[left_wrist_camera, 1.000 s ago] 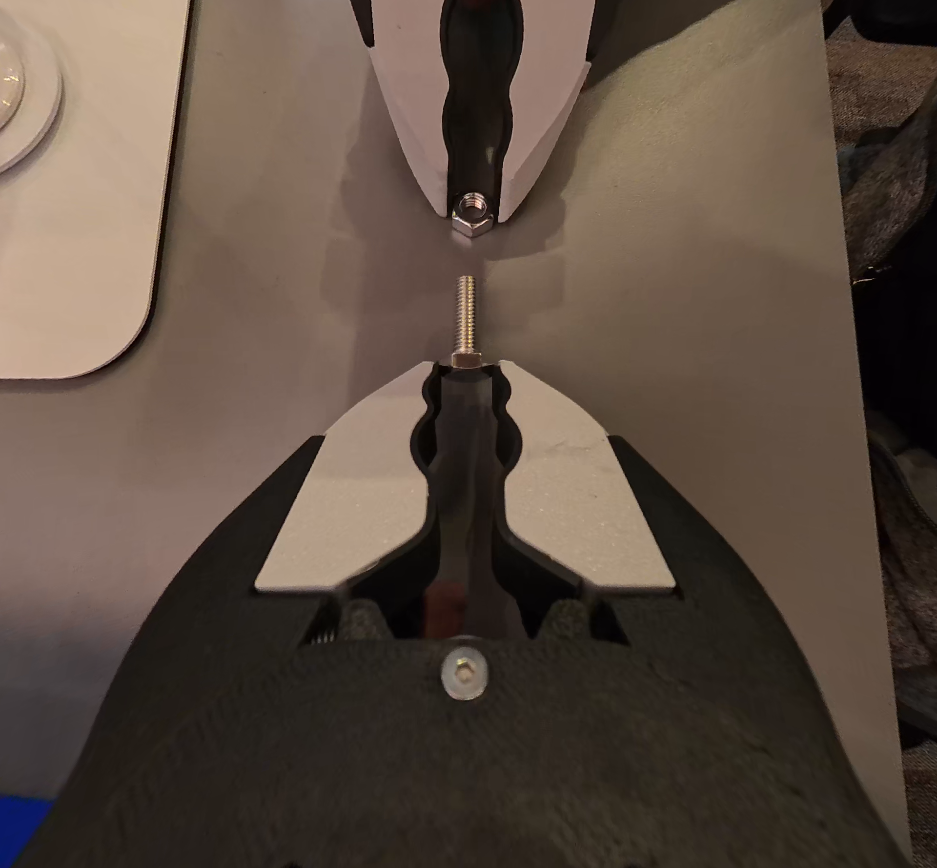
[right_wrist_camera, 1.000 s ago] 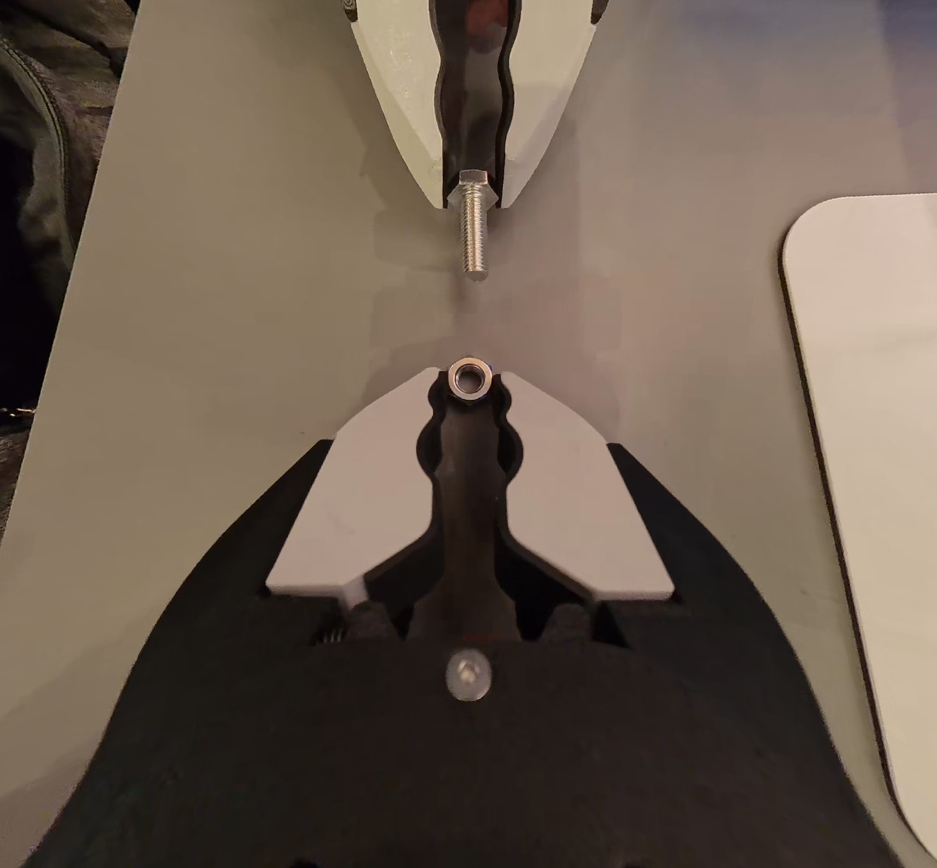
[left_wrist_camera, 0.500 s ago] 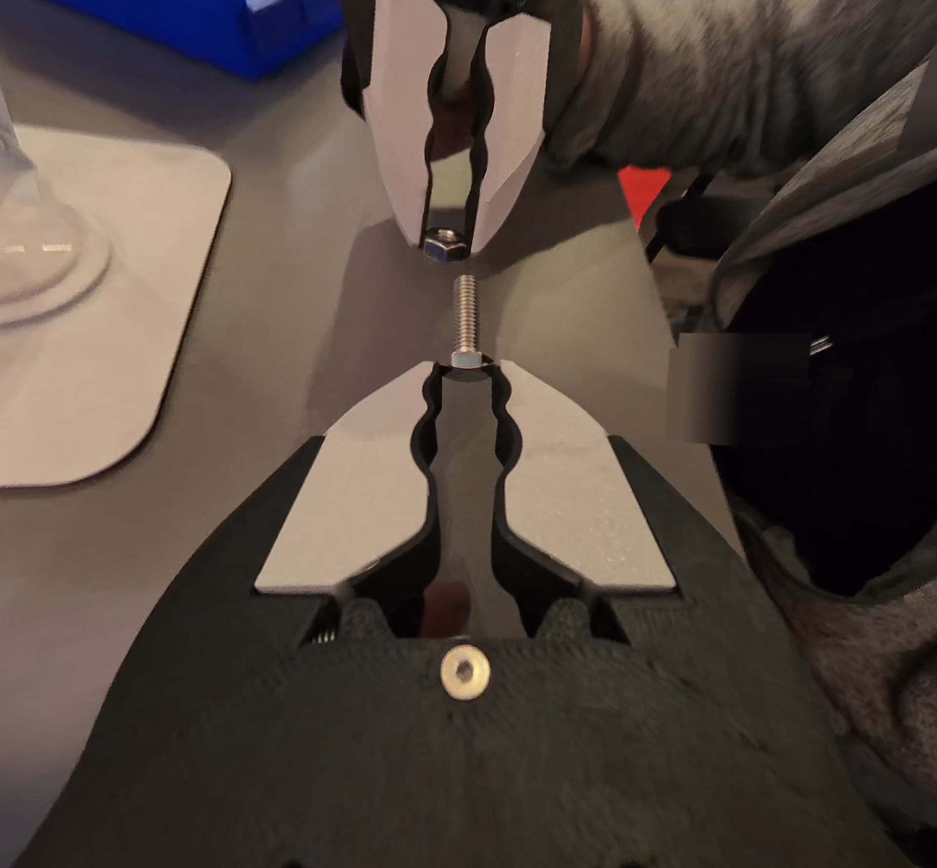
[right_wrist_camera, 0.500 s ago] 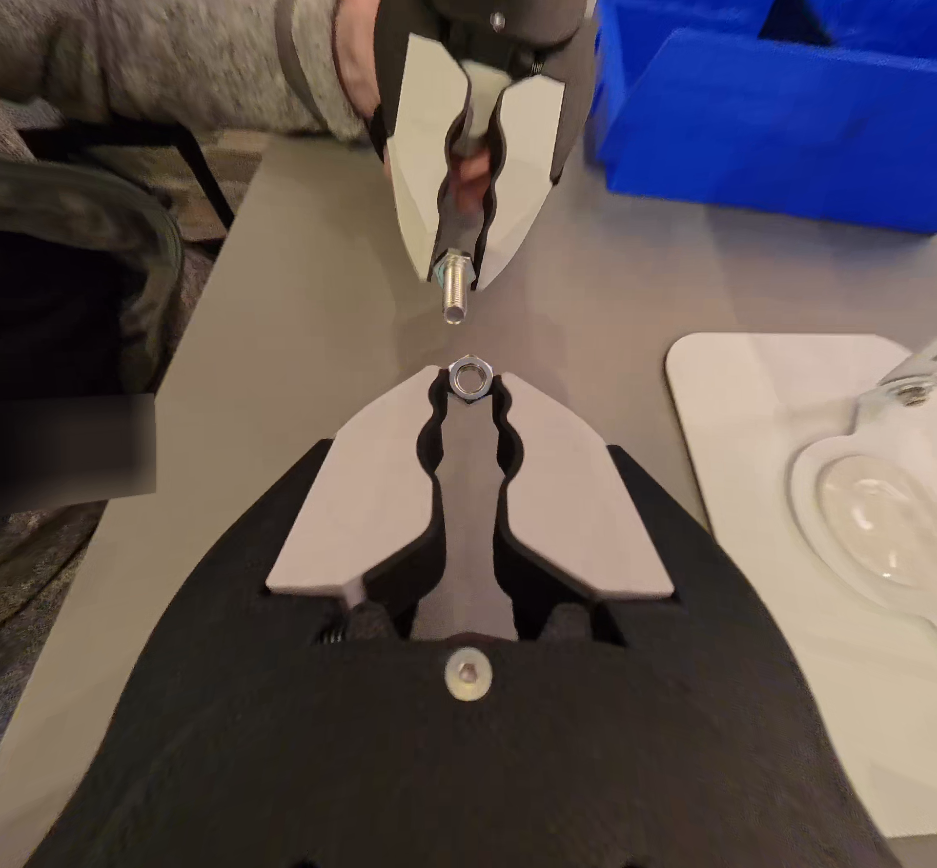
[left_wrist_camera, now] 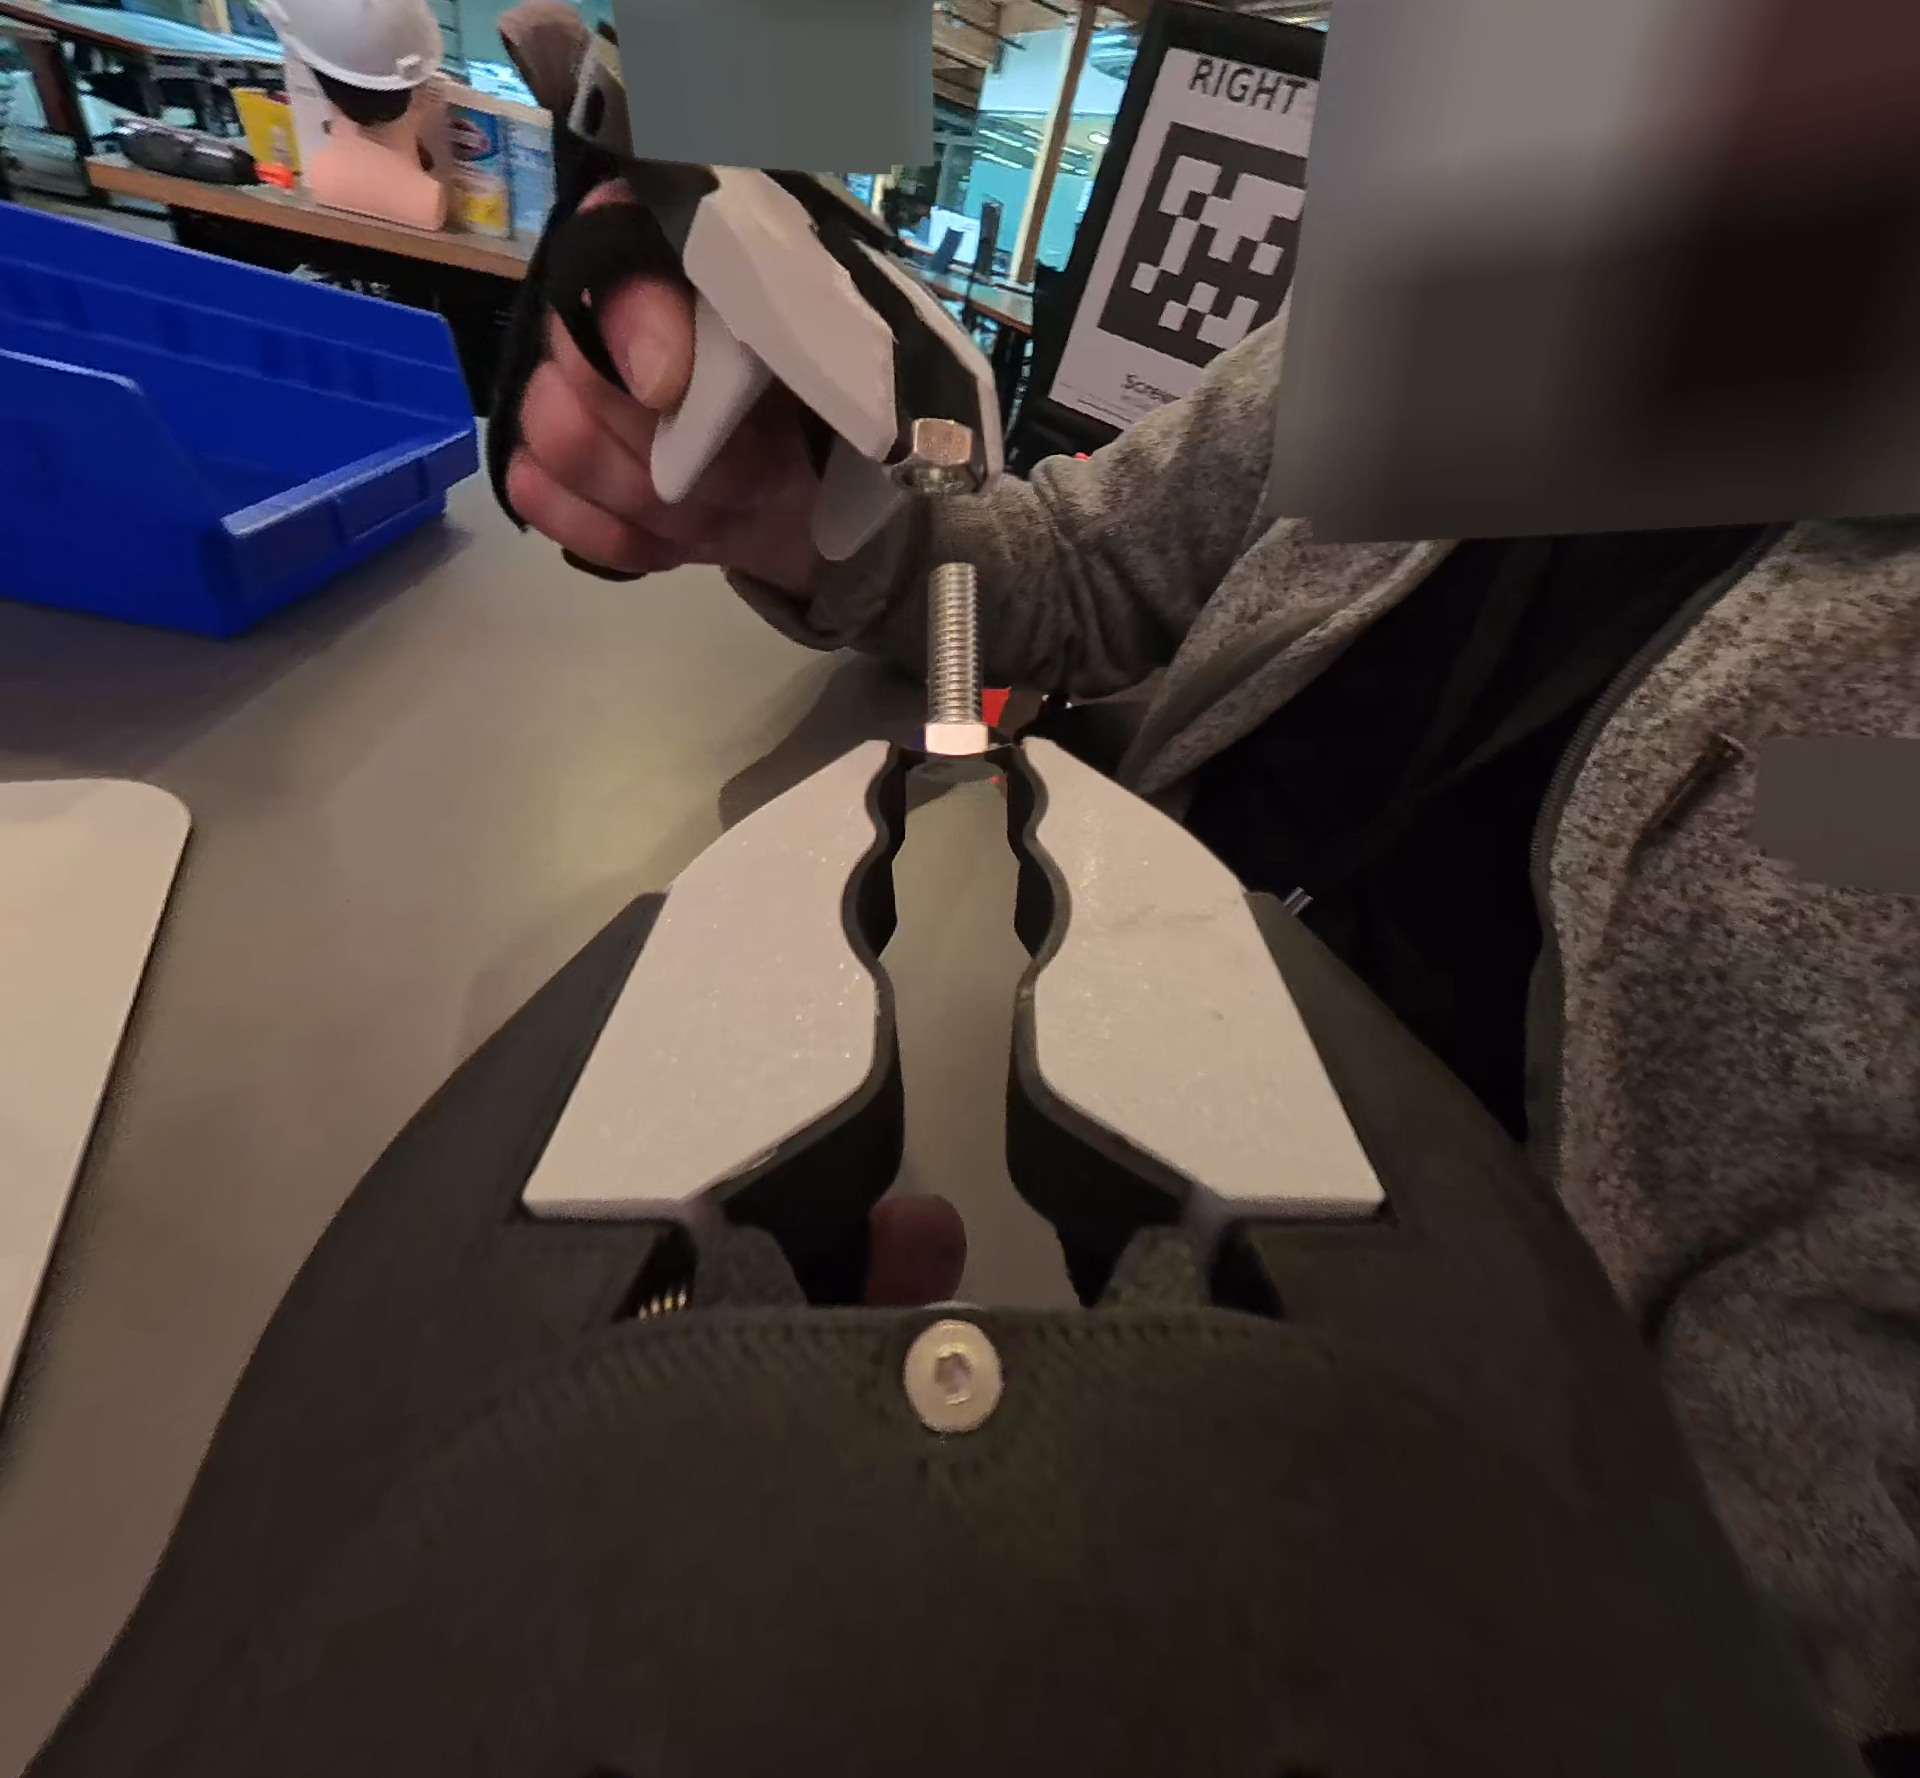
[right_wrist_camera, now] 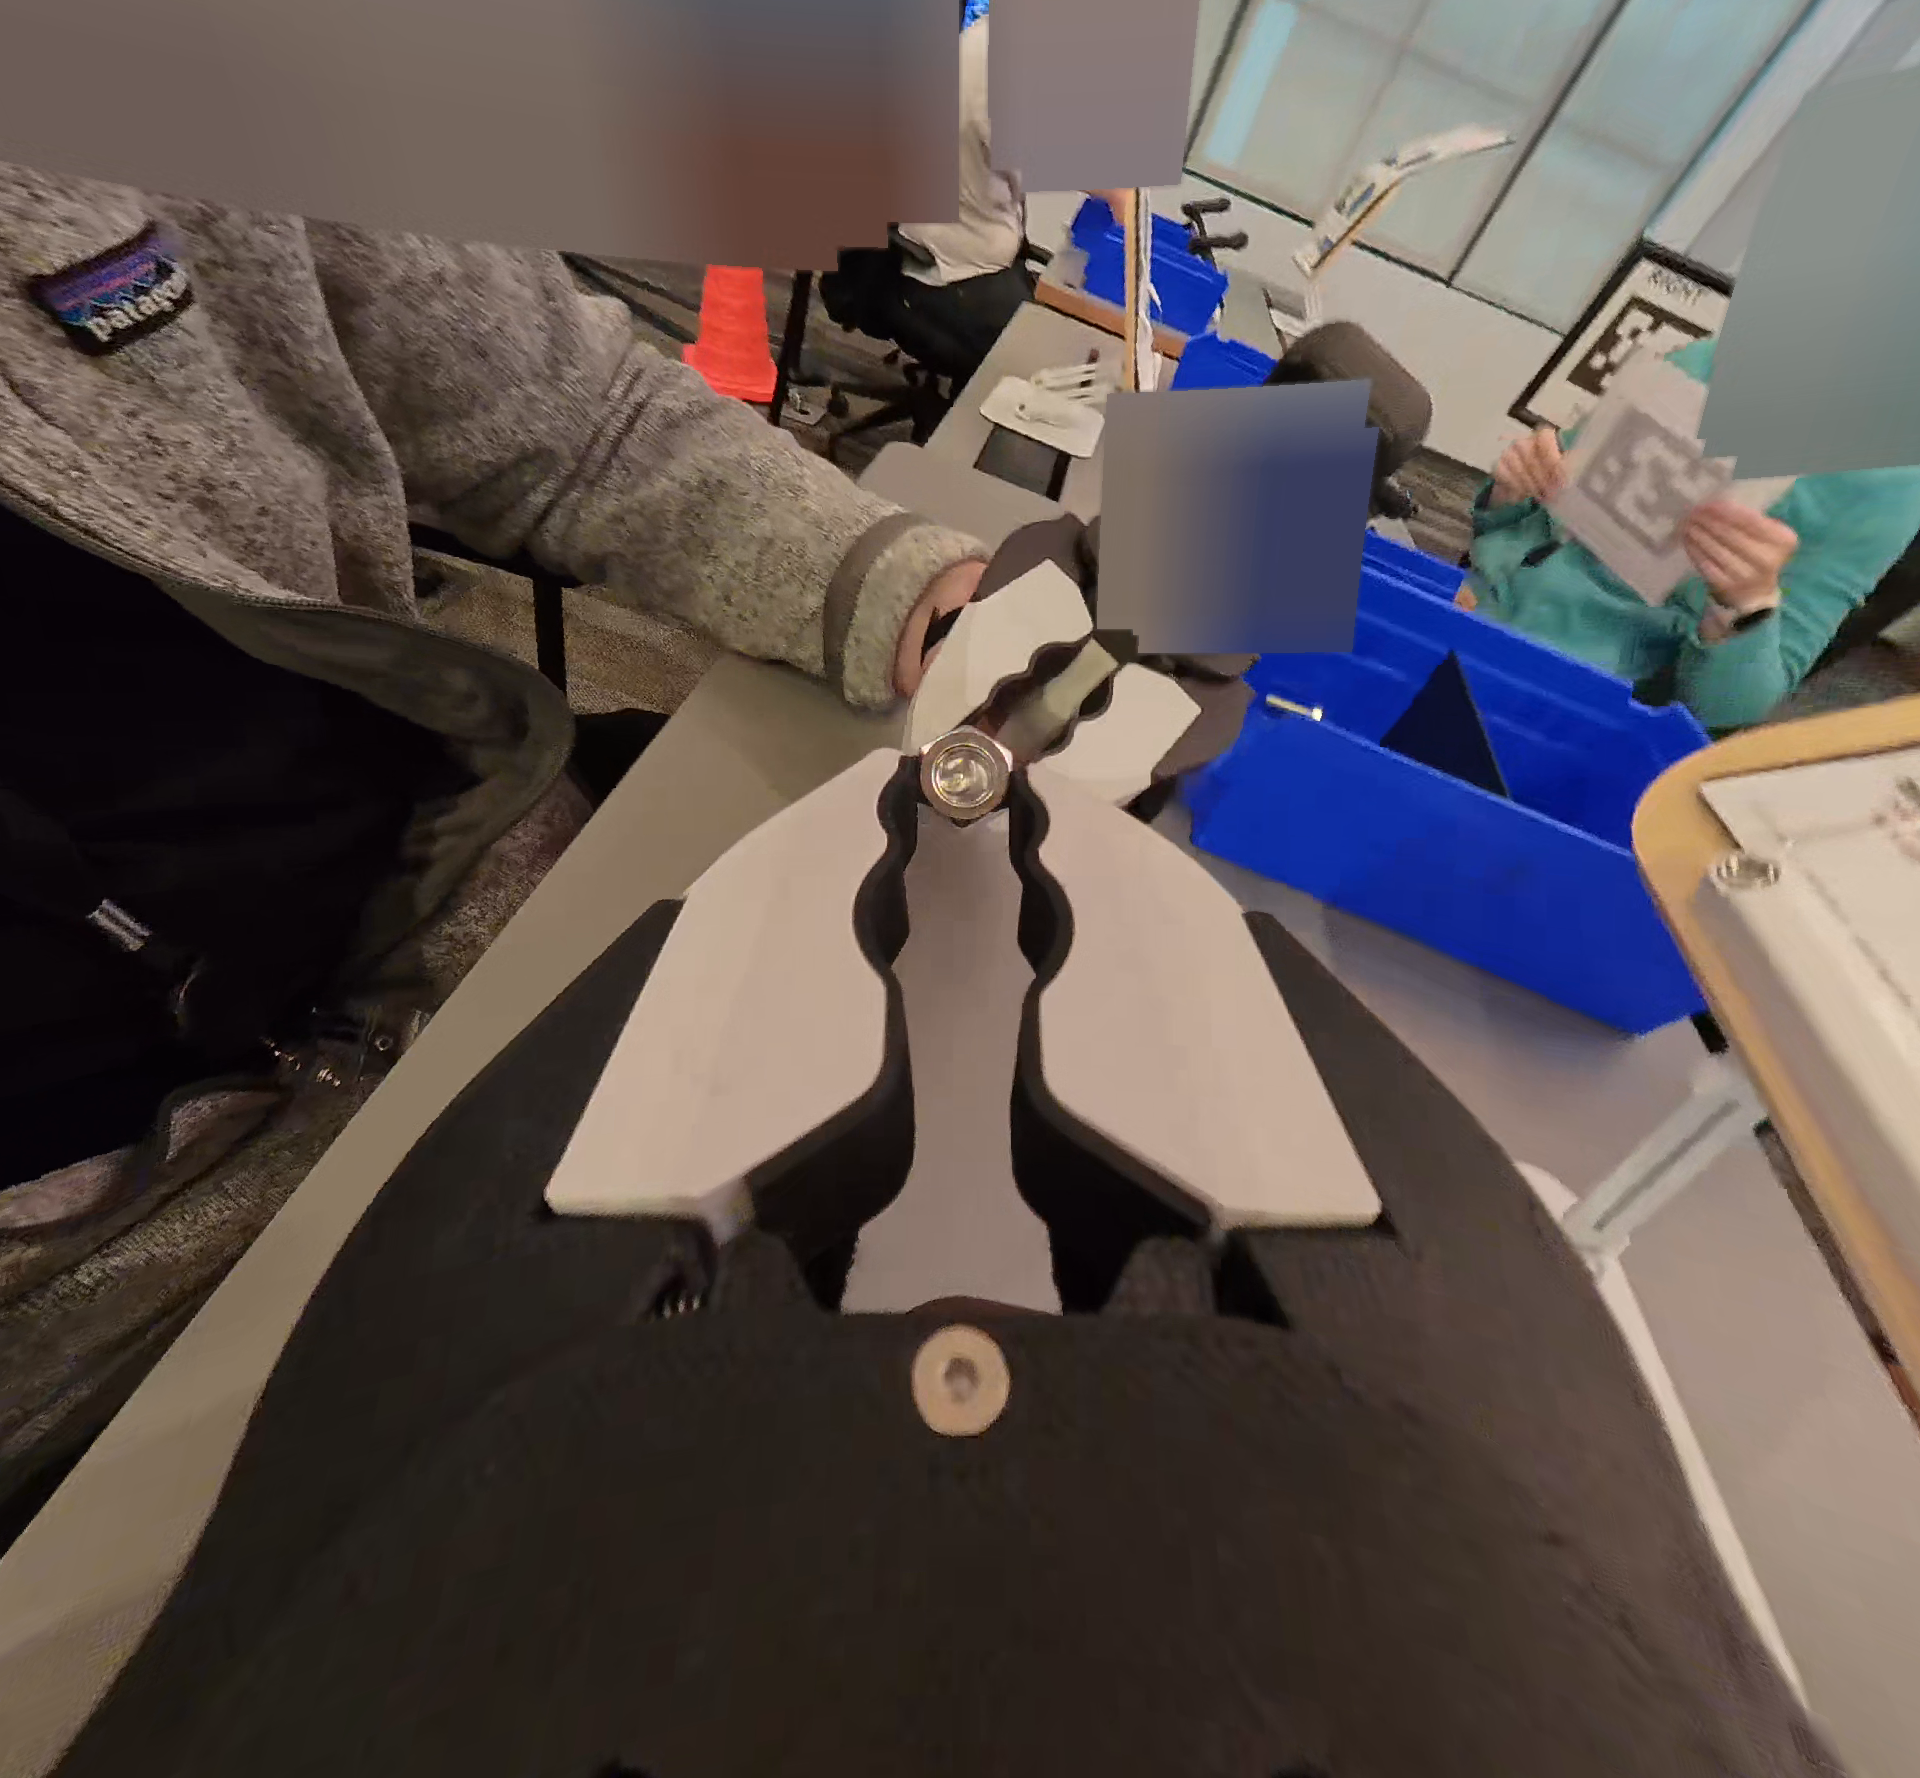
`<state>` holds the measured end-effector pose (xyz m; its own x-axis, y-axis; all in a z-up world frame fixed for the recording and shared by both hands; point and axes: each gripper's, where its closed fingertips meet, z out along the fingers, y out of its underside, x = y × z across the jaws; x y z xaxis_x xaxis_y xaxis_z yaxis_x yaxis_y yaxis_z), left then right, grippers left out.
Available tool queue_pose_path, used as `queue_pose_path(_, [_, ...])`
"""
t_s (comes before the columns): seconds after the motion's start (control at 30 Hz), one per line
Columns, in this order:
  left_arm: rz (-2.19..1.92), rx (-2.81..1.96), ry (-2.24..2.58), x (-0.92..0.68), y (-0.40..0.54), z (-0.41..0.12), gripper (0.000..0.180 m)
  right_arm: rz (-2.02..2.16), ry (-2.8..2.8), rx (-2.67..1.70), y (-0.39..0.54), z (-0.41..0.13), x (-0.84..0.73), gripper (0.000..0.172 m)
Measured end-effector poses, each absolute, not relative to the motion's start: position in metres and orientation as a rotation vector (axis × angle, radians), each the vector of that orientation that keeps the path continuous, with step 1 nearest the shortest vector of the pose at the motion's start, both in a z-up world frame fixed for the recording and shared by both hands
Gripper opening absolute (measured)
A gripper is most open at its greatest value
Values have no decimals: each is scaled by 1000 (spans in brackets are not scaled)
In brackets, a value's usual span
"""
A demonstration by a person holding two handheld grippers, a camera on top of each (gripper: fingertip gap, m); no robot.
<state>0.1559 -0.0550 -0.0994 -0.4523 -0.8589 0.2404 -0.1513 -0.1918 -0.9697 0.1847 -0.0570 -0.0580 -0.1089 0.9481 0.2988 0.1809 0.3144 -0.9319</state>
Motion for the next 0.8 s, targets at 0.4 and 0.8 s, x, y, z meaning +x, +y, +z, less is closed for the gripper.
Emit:
queue_pose_path(0.4, [-1874, -1069, 1535, 160, -71, -99, 18, 918, -1585, -970, -73, -62, 173, 17])
queue_pose_path(0.8, [-1865, -1045, 1517, 160, -70, -97, 18, 925, -1570, -961, -72, -64, 172, 17])
